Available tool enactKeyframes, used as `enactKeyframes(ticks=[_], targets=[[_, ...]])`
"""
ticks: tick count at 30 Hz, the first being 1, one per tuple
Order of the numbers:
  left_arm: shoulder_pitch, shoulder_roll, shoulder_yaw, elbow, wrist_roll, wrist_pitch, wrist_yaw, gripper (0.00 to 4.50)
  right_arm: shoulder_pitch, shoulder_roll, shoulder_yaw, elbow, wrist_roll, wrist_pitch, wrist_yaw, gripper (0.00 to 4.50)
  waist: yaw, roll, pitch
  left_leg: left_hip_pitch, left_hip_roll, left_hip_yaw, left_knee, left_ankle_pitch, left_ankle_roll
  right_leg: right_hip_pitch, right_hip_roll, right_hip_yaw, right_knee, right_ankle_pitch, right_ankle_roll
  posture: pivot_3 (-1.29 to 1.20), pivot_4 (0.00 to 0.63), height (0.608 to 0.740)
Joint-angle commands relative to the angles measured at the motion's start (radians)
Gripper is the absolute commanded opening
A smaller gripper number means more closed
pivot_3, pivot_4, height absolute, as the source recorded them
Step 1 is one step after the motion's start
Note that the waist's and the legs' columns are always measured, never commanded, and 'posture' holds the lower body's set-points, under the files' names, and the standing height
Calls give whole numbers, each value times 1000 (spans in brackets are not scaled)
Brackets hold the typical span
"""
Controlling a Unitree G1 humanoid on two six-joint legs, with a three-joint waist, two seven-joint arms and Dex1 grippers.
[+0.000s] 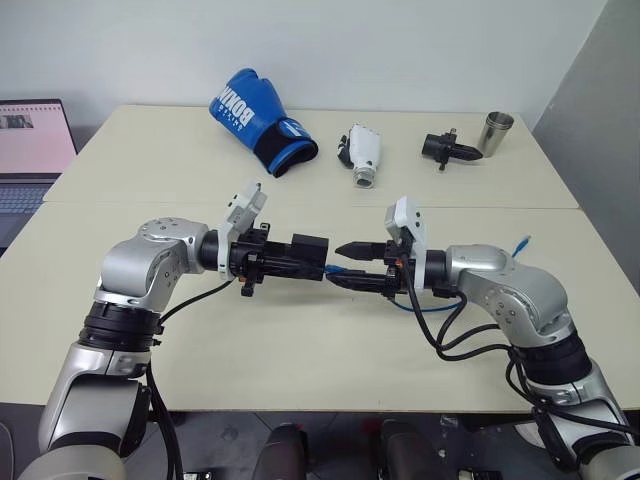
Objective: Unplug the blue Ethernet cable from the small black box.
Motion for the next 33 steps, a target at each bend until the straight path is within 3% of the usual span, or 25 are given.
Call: enactKeyframes(ticks=[1, 10, 13, 18, 23, 33], targets=[[-15, 2, 15, -12, 1, -17, -10, 801, -30, 2, -14, 1, 7, 2, 24, 2941, 0, 0, 0, 0, 0, 0, 0, 0, 0, 0, 0, 0, 0, 0, 0, 0, 150, 740], [-13, -1, 14, -17, 5, -17, -9, 801, -41, 9, -11, 14, 1, 9, 38, 2941, 0, 0, 0, 0, 0, 0, 0, 0, 0, 0, 0, 0, 0, 0, 0, 0, 150, 740], [-10, -3, 16, -19, 4, -14, -5, 801, -42, 9, -11, 14, 3, 13, 40, 2441, 0, 0, 0, 0, 0, 0, 0, 0, 0, 0, 0, 0, 0, 0, 0, 0, 150, 740], [-10, -9, 17, -19, 3, -14, 1, 801, -49, 8, 1, 20, -12, 9, 48, 1059, 0, 0, 0, 0, 0, 0, 0, 0, 0, 0, 0, 0, 0, 0, 0, 0, 150, 740], [-14, -15, 20, -15, 4, -13, 6, 801, -52, -1, 19, 18, -31, 1, 67, 62, 0, 0, 0, 0, 0, 0, 0, 0, 0, 0, 0, 0, 0, 0, 0, 0, 150, 740], [-12, -7, 19, -16, 11, -22, -14, 801, -50, -22, 17, 27, -39, 16, 111, 63, 0, 0, 0, 0, 0, 0, 0, 0, 0, 0, 0, 0, 0, 0, 0, 0, 150, 740]])
